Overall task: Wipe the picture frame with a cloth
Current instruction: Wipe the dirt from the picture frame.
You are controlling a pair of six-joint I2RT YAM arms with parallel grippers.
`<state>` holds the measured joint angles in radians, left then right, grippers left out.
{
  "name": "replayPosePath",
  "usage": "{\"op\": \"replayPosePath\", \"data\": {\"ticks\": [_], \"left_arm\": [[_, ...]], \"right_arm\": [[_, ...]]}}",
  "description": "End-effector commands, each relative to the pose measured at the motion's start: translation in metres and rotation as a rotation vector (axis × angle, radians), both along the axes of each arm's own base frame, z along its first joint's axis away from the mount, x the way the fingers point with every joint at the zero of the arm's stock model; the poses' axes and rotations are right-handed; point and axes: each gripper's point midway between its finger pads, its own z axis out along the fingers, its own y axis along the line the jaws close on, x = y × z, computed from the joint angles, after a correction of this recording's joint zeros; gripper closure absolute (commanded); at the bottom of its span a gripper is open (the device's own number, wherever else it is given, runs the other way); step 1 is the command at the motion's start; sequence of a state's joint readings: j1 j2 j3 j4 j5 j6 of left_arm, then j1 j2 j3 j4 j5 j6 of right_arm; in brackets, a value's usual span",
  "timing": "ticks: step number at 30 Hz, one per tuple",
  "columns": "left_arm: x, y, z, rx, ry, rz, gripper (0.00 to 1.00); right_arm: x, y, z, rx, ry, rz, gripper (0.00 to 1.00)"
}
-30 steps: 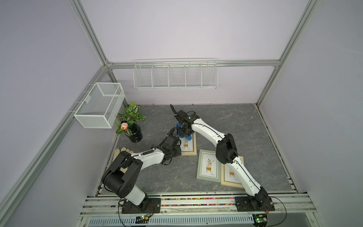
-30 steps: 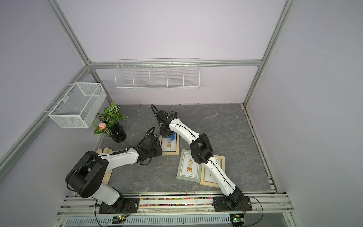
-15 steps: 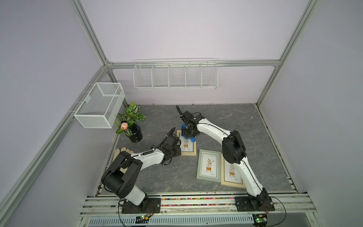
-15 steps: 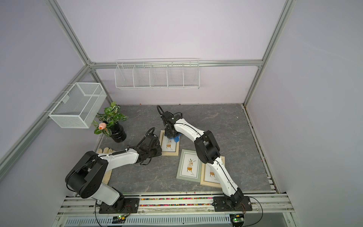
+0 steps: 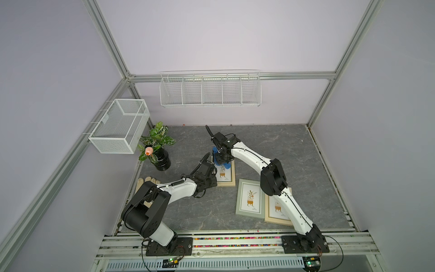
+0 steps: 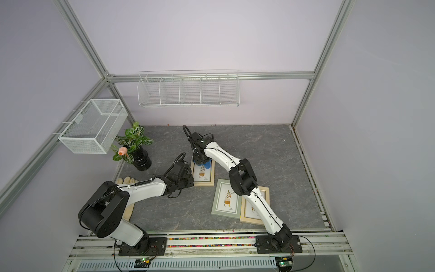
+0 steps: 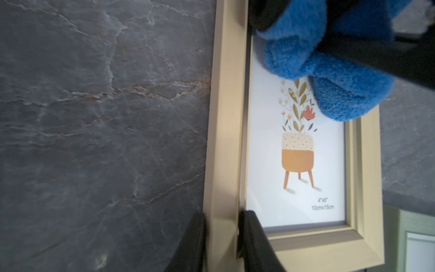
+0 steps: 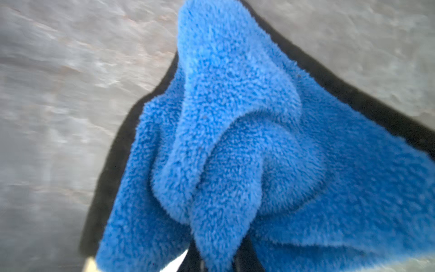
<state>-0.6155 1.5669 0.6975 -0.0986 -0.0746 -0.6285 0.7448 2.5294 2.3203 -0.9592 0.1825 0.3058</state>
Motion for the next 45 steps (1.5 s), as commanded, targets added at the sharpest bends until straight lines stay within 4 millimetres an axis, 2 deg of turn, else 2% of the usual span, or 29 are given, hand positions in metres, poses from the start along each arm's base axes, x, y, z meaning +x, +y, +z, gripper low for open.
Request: {"op": "replayPosePath", "data": {"ticks": [1, 7, 9, 11, 15, 18, 20, 23, 26, 28, 30, 32, 35, 40, 42, 44, 45], "left_arm": [[-0.034, 0.039, -0.038, 0.163, 0.151, 0.049, 0.73], [-0.034, 0.039, -0.04, 0.158, 0.155, 0.053, 0.73], [-0.033, 0.039, -0.04, 0.16, 0.158, 0.06, 0.73], [-0.032, 0.04, -0.04, 0.169, 0.163, 0.072, 0.74], [-0.029, 0.042, -0.041, 0.164, 0.157, 0.095, 0.74], [-0.027, 0.04, -0.043, 0.156, 0.158, 0.1, 0.74], [-0.026, 0.038, -0.044, 0.153, 0.159, 0.095, 0.74], [-0.026, 0.037, -0.045, 0.151, 0.161, 0.087, 0.74], [-0.026, 0.037, -0.044, 0.152, 0.164, 0.087, 0.74], [-0.025, 0.036, -0.043, 0.147, 0.161, 0.088, 0.74], [-0.024, 0.036, -0.043, 0.143, 0.159, 0.095, 0.74], [-0.022, 0.034, -0.041, 0.136, 0.156, 0.102, 0.74], [-0.019, 0.035, -0.04, 0.139, 0.155, 0.12, 0.74], [-0.015, 0.037, -0.043, 0.134, 0.159, 0.146, 0.74], [-0.014, 0.038, -0.045, 0.129, 0.159, 0.15, 0.74], [-0.014, 0.038, -0.047, 0.127, 0.164, 0.147, 0.74], [-0.013, 0.038, -0.048, 0.126, 0.165, 0.148, 0.74]], "right_arm": [[-0.003, -0.034, 0.004, -0.069, -0.018, -0.029, 0.93], [-0.016, -0.023, 0.001, -0.023, 0.02, -0.015, 0.93], [-0.019, -0.024, 0.0, -0.025, 0.031, -0.021, 0.93], [-0.03, -0.032, -0.004, -0.033, 0.042, -0.024, 0.93], [-0.067, -0.045, -0.01, -0.01, 0.076, -0.015, 0.93], [-0.093, -0.049, -0.011, 0.007, 0.098, 0.001, 0.93], [-0.102, -0.051, -0.015, 0.018, 0.117, -0.002, 0.93], [-0.095, -0.056, -0.02, 0.015, 0.119, -0.015, 0.93], [-0.066, -0.06, -0.015, 0.027, 0.092, -0.039, 0.93], [-0.045, -0.056, -0.009, 0.033, 0.071, -0.034, 0.93], [-0.033, -0.05, -0.006, 0.021, 0.057, -0.017, 0.93], [-0.029, -0.047, -0.005, 0.016, 0.059, -0.011, 0.93], [-0.041, -0.052, -0.009, 0.005, 0.071, -0.015, 0.93], [-0.09, -0.064, -0.013, 0.02, 0.11, -0.013, 0.93], [-0.104, -0.068, -0.016, 0.022, 0.125, -0.016, 0.93], [-0.106, -0.068, -0.017, 0.022, 0.126, -0.015, 0.93], [-0.101, -0.069, -0.017, 0.016, 0.12, -0.016, 0.93]]}}
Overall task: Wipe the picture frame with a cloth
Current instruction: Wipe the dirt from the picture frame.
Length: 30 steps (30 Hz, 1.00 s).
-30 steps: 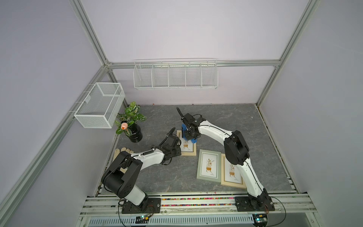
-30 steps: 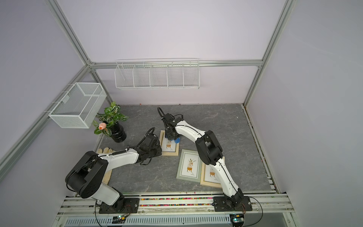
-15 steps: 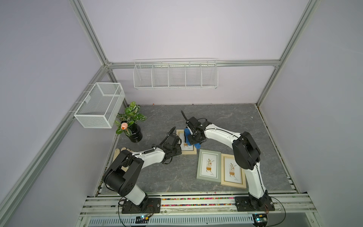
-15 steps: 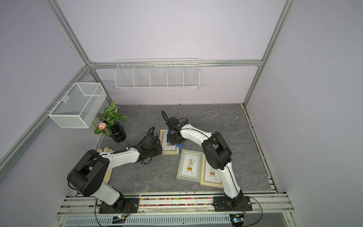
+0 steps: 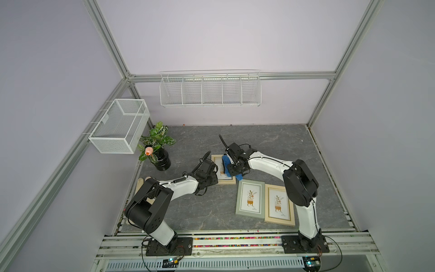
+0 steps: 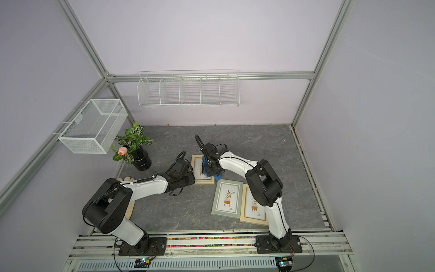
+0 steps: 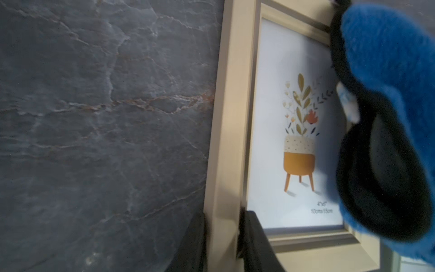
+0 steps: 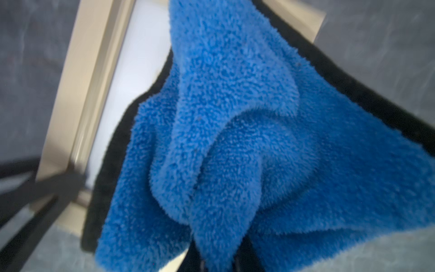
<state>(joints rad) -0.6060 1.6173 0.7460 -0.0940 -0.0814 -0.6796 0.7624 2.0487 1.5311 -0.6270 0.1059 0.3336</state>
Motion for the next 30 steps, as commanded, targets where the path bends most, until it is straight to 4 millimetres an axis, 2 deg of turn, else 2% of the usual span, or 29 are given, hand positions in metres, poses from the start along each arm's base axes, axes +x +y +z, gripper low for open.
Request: {"op": "replayPosePath", "data": {"ticks": [1, 6, 8, 10, 13, 19, 21, 24, 28, 30], "left_arm": [[-0.027, 0.04, -0.048, 0.142, 0.165, 0.087, 0.74], [-0.026, 0.043, -0.046, 0.157, 0.181, 0.104, 0.75], [-0.027, 0.045, -0.045, 0.166, 0.184, 0.118, 0.75], [-0.026, 0.046, -0.044, 0.16, 0.187, 0.136, 0.75], [-0.025, 0.046, -0.047, 0.15, 0.197, 0.156, 0.75], [-0.019, 0.044, -0.048, 0.13, 0.202, 0.17, 0.75], [-0.017, 0.042, -0.049, 0.127, 0.202, 0.164, 0.75], [-0.016, 0.037, -0.051, 0.112, 0.207, 0.153, 0.75], [-0.017, 0.037, -0.047, 0.117, 0.219, 0.154, 0.75], [-0.016, 0.037, -0.044, 0.109, 0.212, 0.155, 0.75]], "right_arm": [[-0.005, -0.016, -0.021, -0.064, 0.077, -0.032, 0.93], [0.053, 0.001, -0.007, -0.041, 0.025, -0.04, 0.93], [0.067, 0.007, -0.006, -0.053, 0.017, -0.03, 0.93], [0.072, 0.011, -0.009, -0.072, 0.035, -0.022, 0.93], [0.058, 0.009, -0.012, -0.074, 0.044, -0.017, 0.93], [0.006, -0.004, -0.014, -0.039, 0.069, -0.028, 0.93], [0.004, -0.004, -0.014, -0.038, 0.066, -0.029, 0.93], [0.027, 0.001, -0.008, -0.042, 0.038, -0.029, 0.93], [0.074, 0.013, -0.005, -0.026, 0.039, -0.049, 0.93], [0.086, 0.019, -0.004, -0.046, 0.029, -0.039, 0.93]]}}
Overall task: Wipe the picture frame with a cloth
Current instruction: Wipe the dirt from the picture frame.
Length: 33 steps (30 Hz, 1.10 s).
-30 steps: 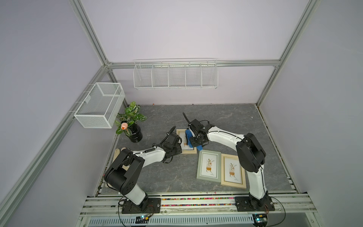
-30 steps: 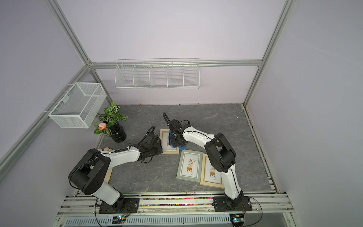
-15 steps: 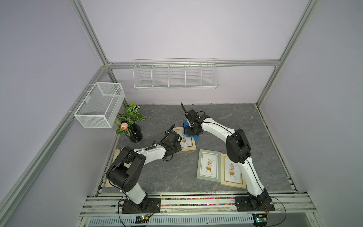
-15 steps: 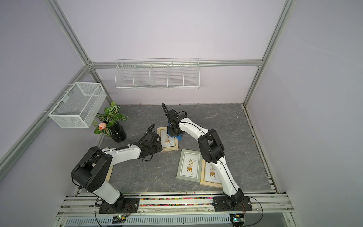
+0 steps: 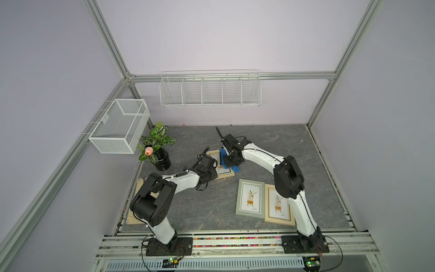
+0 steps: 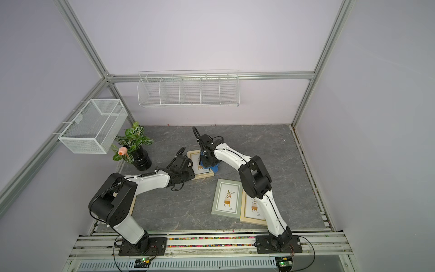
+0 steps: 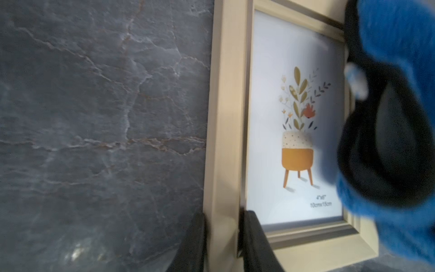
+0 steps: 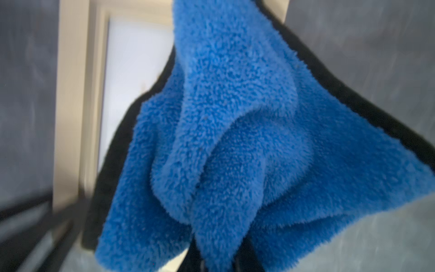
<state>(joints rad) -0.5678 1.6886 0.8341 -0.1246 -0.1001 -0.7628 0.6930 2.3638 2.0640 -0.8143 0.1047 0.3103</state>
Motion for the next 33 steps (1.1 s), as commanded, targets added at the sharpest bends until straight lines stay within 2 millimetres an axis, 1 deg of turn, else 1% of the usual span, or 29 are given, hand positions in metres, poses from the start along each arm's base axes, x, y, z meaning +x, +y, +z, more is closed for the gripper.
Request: {"op": "replayPosePath", "data": {"ticks": [1, 3, 4, 6, 7, 10, 12, 14, 18, 20, 23, 25, 29, 31, 33], "left_arm": [[-0.041, 0.032, -0.043, 0.12, 0.195, 0.037, 0.75], [-0.041, 0.033, -0.042, 0.121, 0.196, 0.044, 0.75], [-0.041, 0.033, -0.042, 0.119, 0.194, 0.047, 0.75], [-0.041, 0.034, -0.042, 0.117, 0.194, 0.057, 0.75], [-0.041, 0.034, -0.043, 0.114, 0.194, 0.06, 0.75], [-0.039, 0.032, -0.043, 0.107, 0.189, 0.064, 0.75], [-0.038, 0.03, -0.044, 0.098, 0.188, 0.061, 0.75], [-0.036, 0.025, -0.045, 0.079, 0.188, 0.054, 0.75], [-0.032, 0.015, -0.046, 0.031, 0.188, 0.048, 0.76], [-0.032, 0.011, -0.045, 0.003, 0.182, 0.05, 0.76], [-0.033, 0.01, -0.043, -0.021, 0.176, 0.057, 0.76], [-0.034, 0.01, -0.041, -0.03, 0.17, 0.059, 0.76], [-0.035, 0.009, -0.04, -0.046, 0.163, 0.054, 0.76], [-0.034, 0.005, -0.041, -0.06, 0.164, 0.044, 0.76], [-0.032, 0.001, -0.042, -0.071, 0.165, 0.035, 0.76]], "right_arm": [[0.002, -0.009, -0.013, -0.078, 0.066, 0.013, 0.93], [-0.002, -0.01, -0.016, -0.109, 0.071, 0.029, 0.93], [-0.009, -0.011, -0.017, -0.126, 0.069, 0.039, 0.93], [-0.023, -0.013, -0.018, -0.132, 0.059, 0.052, 0.93], [-0.033, -0.015, -0.014, -0.122, 0.049, 0.052, 0.93], [-0.061, -0.021, -0.01, -0.093, 0.05, 0.049, 0.93], [-0.071, -0.025, -0.01, -0.08, 0.056, 0.036, 0.93], [-0.081, -0.02, -0.012, -0.049, 0.072, 0.031, 0.93], [-0.096, 0.006, -0.018, 0.024, 0.103, 0.045, 0.93], [-0.099, 0.017, -0.022, 0.07, 0.128, 0.04, 0.93], [-0.093, 0.019, -0.027, 0.06, 0.128, 0.028, 0.93], [-0.086, 0.01, -0.027, 0.039, 0.115, 0.003, 0.93], [-0.072, -0.022, -0.025, 0.021, 0.097, -0.07, 0.93], [-0.071, -0.025, -0.026, 0.015, 0.096, -0.066, 0.93], [-0.076, -0.015, -0.029, 0.026, 0.108, -0.043, 0.93]]}}
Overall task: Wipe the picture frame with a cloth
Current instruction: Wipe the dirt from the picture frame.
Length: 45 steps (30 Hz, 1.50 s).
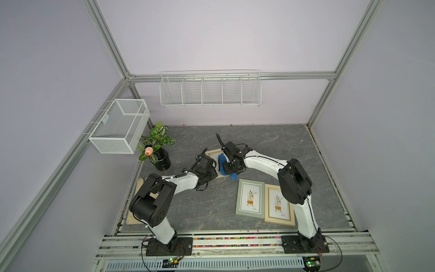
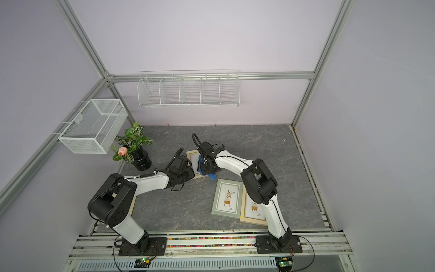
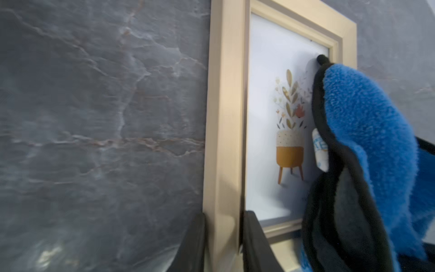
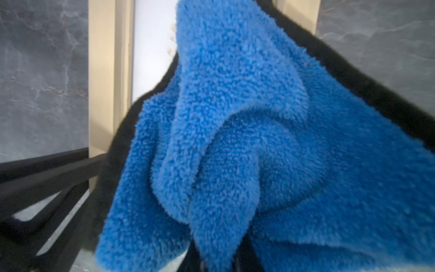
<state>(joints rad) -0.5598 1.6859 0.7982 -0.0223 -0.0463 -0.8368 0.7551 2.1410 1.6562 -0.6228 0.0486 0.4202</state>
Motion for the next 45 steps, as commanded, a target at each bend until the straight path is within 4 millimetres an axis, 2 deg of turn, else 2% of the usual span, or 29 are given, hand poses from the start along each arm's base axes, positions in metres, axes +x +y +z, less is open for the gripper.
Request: {"op": "replayPosePath", "data": {"ticks": [1, 5, 8, 10, 14, 16, 18, 23, 26, 28, 32, 34, 39, 45], "left_arm": [[-0.035, 0.01, -0.045, 0.039, 0.184, -0.012, 0.76], [-0.034, 0.01, -0.044, 0.038, 0.181, -0.01, 0.76], [-0.035, 0.01, -0.044, 0.043, 0.182, -0.014, 0.76], [-0.036, 0.011, -0.046, 0.048, 0.187, -0.016, 0.76], [-0.038, 0.013, -0.048, 0.058, 0.19, -0.017, 0.76], [-0.038, 0.014, -0.05, 0.061, 0.192, -0.018, 0.76], [-0.039, 0.014, -0.052, 0.065, 0.197, -0.018, 0.76], [-0.038, 0.014, -0.056, 0.074, 0.206, -0.024, 0.76], [-0.04, 0.016, -0.056, 0.082, 0.21, -0.025, 0.76], [-0.041, 0.017, -0.056, 0.089, 0.211, -0.026, 0.76], [-0.045, 0.023, -0.059, 0.117, 0.222, -0.025, 0.76], [-0.048, 0.026, -0.061, 0.138, 0.23, -0.026, 0.76], [-0.054, 0.034, -0.068, 0.18, 0.259, -0.034, 0.76], [-0.061, 0.039, -0.073, 0.2, 0.274, -0.044, 0.76]], "right_arm": [[-0.014, -0.003, -0.021, -0.044, 0.056, -0.004, 0.93], [-0.026, 0.03, -0.024, -0.007, 0.071, 0.031, 0.93], [-0.025, 0.033, -0.024, 0.01, 0.077, 0.022, 0.93], [-0.019, 0.02, -0.022, -0.027, 0.06, 0.001, 0.93], [-0.003, -0.025, -0.023, -0.057, 0.051, -0.085, 0.93], [0.001, -0.033, -0.021, -0.08, 0.04, -0.088, 0.93], [-0.002, -0.025, -0.02, -0.074, 0.04, -0.063, 0.93], [-0.019, 0.026, -0.018, -0.016, 0.06, 0.02, 0.93], [-0.019, 0.038, -0.018, 0.003, 0.069, 0.03, 0.93], [-0.013, 0.03, -0.019, -0.016, 0.066, 0.012, 0.93], [0.004, -0.007, -0.016, -0.041, 0.051, -0.055, 0.93], [0.009, -0.019, -0.013, -0.071, 0.033, -0.059, 0.93], [0.025, -0.013, -0.007, -0.095, 0.005, -0.045, 0.93], [0.071, -0.001, -0.01, -0.153, -0.033, -0.044, 0.93]]}}
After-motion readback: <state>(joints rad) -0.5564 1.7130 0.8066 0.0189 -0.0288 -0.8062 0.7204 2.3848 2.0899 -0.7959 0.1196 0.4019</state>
